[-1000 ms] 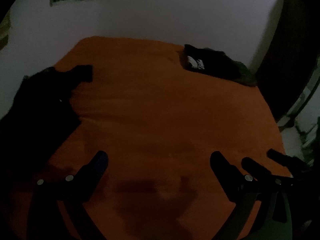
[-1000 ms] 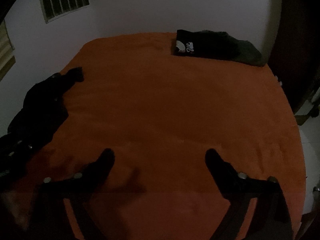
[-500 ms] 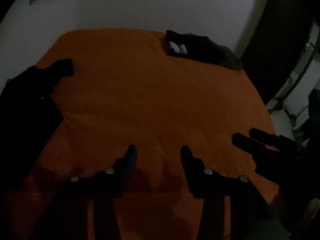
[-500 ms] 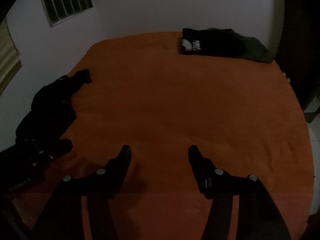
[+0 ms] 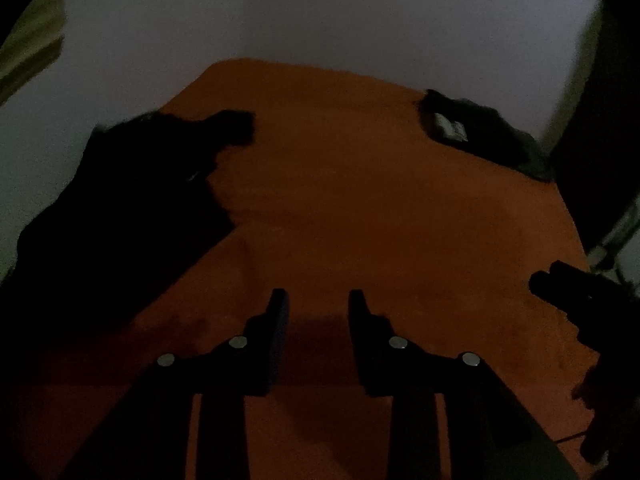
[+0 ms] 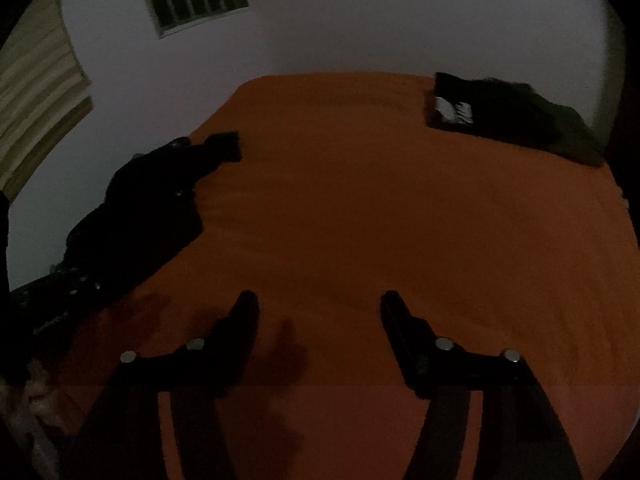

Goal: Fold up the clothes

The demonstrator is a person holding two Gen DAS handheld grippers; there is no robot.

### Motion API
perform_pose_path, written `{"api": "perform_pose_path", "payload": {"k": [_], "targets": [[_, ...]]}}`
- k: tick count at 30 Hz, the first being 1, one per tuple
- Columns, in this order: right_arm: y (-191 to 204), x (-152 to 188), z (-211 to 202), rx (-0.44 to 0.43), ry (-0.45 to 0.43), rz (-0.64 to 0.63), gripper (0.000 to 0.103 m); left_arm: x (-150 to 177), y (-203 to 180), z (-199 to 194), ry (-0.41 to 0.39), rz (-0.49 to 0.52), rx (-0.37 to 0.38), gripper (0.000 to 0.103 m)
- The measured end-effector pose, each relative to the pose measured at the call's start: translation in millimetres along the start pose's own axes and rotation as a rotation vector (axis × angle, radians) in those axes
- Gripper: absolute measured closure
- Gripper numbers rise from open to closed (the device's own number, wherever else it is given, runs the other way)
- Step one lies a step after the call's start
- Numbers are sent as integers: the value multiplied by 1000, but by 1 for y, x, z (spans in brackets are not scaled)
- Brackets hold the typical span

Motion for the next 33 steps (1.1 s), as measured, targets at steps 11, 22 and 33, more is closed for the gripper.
{"api": "perform_pose_path", "payload": {"k": [11, 22, 33], "targets": [[97, -36, 33, -201, 57, -138, 25, 9, 105, -7, 47, -185, 2, 36], [183, -90, 92, -289, 92, -291, 25, 0, 200, -8, 73, -296, -50, 36], [281, -171, 188, -357, 133, -310, 25, -42, 286, -17, -49, -387, -126, 93]]}}
Point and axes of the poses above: each gripper's, at about its wrist camera, not at the fingertips, and z roughly the way its jaws point, y to its left, x to its underside, the point moved 9 cm from there along z, roughly the way its jaws point, and after that the axes turned 8 degrees about y, right-handed, at the moved point
